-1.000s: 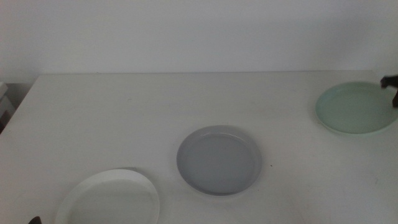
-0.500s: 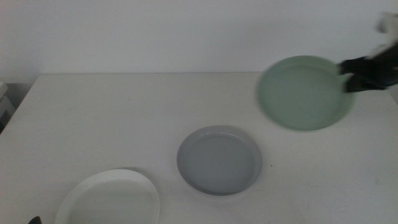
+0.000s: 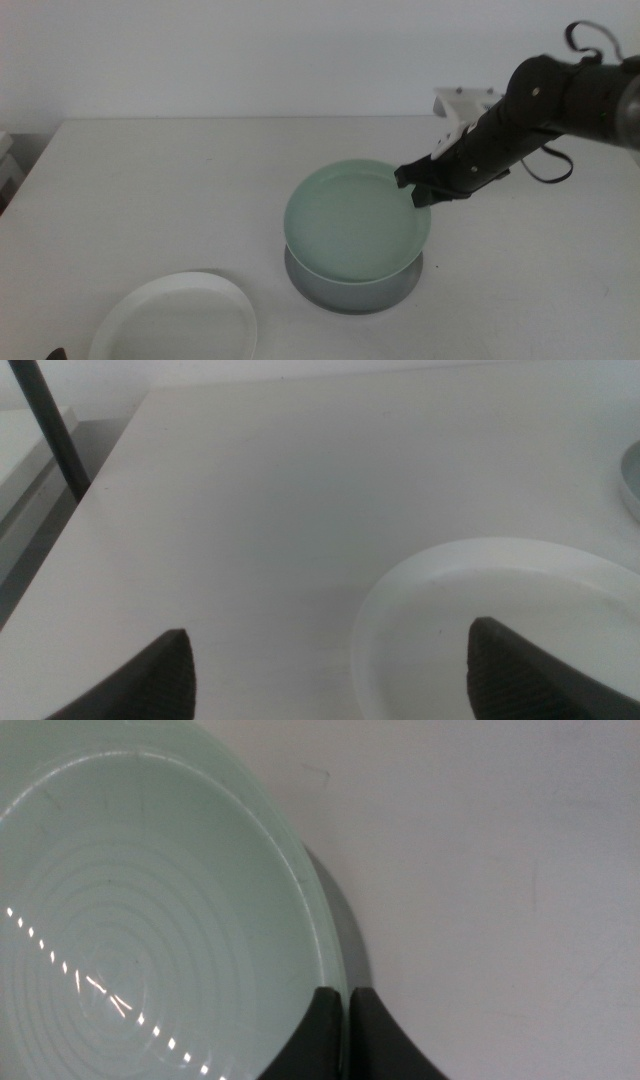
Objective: Stack the three bowls on top of each other.
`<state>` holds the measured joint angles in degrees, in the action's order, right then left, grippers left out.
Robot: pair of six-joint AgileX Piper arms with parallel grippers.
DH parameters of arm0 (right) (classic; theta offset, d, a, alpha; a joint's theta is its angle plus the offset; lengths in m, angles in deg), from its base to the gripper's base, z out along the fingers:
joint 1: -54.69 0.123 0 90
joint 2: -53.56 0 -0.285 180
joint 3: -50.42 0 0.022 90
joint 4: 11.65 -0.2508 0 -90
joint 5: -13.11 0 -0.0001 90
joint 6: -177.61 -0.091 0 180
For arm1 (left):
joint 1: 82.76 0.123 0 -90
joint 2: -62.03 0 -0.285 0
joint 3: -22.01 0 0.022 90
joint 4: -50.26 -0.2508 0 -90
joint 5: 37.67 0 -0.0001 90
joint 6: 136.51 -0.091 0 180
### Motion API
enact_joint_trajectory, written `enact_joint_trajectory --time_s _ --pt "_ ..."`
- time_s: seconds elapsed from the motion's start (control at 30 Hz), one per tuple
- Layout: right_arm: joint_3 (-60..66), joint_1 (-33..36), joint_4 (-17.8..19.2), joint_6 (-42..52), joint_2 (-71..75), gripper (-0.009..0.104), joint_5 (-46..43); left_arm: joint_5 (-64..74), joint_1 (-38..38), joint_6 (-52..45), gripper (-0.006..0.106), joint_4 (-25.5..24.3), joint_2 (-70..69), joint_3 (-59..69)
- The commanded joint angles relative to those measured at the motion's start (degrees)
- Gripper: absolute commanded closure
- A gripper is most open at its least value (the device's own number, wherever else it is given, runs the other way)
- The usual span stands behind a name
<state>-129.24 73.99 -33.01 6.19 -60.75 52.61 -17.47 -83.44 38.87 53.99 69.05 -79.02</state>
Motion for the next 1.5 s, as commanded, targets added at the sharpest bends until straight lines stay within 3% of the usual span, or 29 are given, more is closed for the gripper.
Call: enact_joint_trajectory --time_s 0.0,0.3,0.57,0.7,0.93,1.17,1.47 --pt "-1.17 0.05 -1.02 0.04 1.01 0.096 -2.89 -4.08 0.02 0.89 0.007 0.46 -0.69 -0.24" --pt "-1.23 0.05 -1.24 0.15 -2.16 0.094 -3.05 -4.08 0.02 0.89 0.007 0.46 -0.69 -0.24" --pt "-3.07 0.4 -1.82 0.82 -1.22 0.048 1.09 -4.08 0.02 0.89 0.007 0.46 -0.69 -0.24" --pt "-4.36 0.33 -1.59 3.7 4.17 0.035 4.25 -4.08 0.02 0.89 0.007 0.46 -0.69 -0.24" --pt "-3.9 0.33 -2.1 8.82 18.01 0.034 9.58 -4.08 0.02 0.89 0.007 0.46 -0.69 -0.24" --pt "8.72 0.4 -8.22 16.57 35.67 0.034 8.72 -4.08 0.02 0.89 0.007 0.46 -0.69 -0.24" --pt "24.44 0.4 -3.71 13.35 60.24 0.034 4.59 -4.08 0.02 0.89 0.007 0.46 -0.69 -0.24"
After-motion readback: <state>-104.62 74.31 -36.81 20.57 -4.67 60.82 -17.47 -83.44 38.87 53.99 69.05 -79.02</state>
